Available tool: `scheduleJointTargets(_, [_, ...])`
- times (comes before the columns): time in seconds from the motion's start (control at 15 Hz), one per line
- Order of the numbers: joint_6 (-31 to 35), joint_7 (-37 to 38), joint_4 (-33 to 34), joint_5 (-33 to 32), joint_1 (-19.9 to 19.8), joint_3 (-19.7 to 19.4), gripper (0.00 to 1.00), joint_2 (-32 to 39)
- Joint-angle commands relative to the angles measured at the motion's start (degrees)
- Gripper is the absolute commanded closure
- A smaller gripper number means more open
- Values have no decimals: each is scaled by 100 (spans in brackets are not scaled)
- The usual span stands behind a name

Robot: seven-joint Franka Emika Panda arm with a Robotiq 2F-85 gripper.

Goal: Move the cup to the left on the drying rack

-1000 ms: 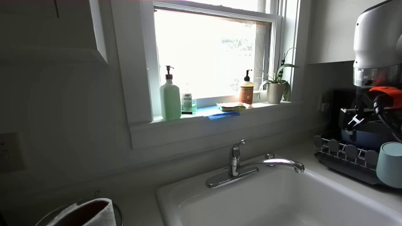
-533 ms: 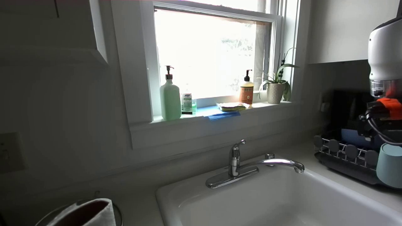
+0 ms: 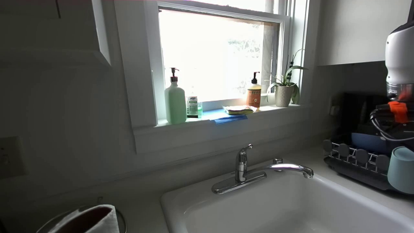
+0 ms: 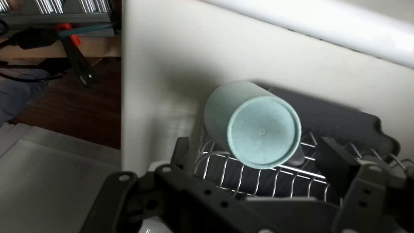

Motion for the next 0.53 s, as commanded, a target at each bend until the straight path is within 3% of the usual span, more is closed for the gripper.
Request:
scheduleJointTargets(0.0, [278,476,-123,-372,-25,-47,0,65])
scheduleJointTargets(0.47, [591,790,-151,-650,29,-198,0,259])
